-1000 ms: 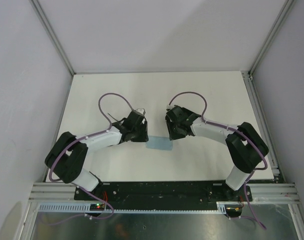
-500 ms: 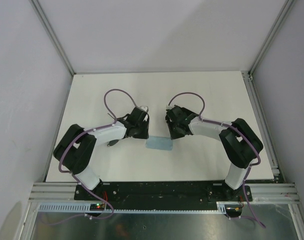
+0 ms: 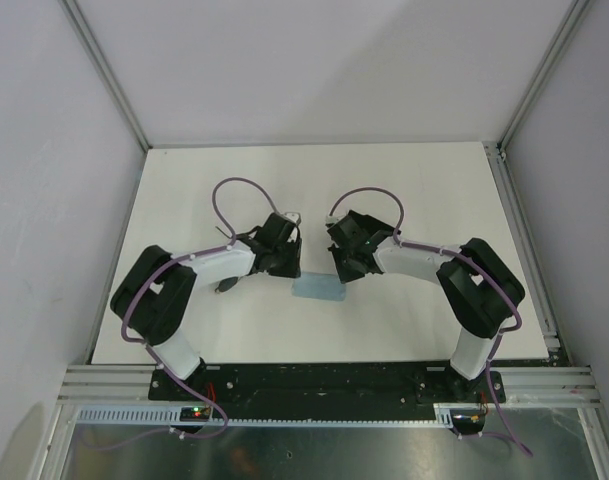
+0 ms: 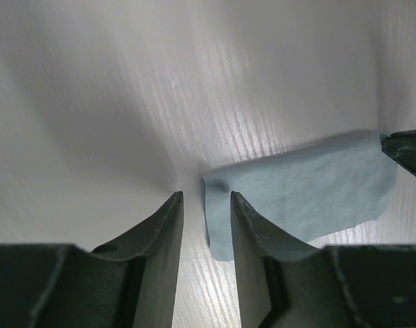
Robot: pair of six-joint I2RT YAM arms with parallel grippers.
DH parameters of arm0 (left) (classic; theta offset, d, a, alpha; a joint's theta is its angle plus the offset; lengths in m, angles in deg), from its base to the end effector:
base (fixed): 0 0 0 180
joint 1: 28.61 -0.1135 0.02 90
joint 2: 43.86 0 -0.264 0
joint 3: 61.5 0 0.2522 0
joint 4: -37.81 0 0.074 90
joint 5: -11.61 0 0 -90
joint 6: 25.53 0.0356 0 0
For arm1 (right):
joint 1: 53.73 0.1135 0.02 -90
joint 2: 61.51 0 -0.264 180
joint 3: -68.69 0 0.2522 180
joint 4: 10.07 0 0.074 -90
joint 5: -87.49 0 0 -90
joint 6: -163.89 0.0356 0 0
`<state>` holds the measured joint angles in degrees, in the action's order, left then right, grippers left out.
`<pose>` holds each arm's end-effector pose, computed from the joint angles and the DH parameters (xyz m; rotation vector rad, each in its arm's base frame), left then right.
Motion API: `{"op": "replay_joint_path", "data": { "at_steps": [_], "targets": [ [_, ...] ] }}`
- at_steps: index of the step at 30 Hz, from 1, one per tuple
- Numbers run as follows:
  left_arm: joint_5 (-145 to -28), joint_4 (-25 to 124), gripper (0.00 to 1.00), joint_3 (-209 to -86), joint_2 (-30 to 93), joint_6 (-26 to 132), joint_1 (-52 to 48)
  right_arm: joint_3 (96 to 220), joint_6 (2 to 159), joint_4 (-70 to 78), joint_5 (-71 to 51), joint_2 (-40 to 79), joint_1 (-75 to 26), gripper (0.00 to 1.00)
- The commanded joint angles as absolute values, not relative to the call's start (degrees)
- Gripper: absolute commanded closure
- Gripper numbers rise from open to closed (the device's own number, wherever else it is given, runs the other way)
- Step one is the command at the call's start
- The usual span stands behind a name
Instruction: Organize the sunglasses
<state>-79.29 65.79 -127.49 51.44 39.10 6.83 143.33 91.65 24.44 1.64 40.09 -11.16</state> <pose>0.2633 -0.1881 0.1607 0.2366 2.6167 -0.4080 0.2596 0.2350 0.1616 -0.5483 2.6070 0.2569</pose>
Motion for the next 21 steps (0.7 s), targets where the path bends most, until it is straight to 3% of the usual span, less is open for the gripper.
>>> {"op": "replay_joint_path", "data": {
  "at_steps": [1,9,21],
  "targets": [
    [-81.1,64.6,0.62,-129.9,52.2,40.8,6.5,143.5,91.2,26.5,1.8,41.1,-11.0,0.99],
    [-82.6,64.5,0.65,-131.6,55.2,41.5,6.5,143.5,91.3,26.0,0.8,40.5,-11.9,1.0],
    [-84.1,64.5,0.99,-132.3,58.2,41.9,6.5,143.8,91.4,26.0,-0.5,40.0,-12.9,1.0]
  ]
}}
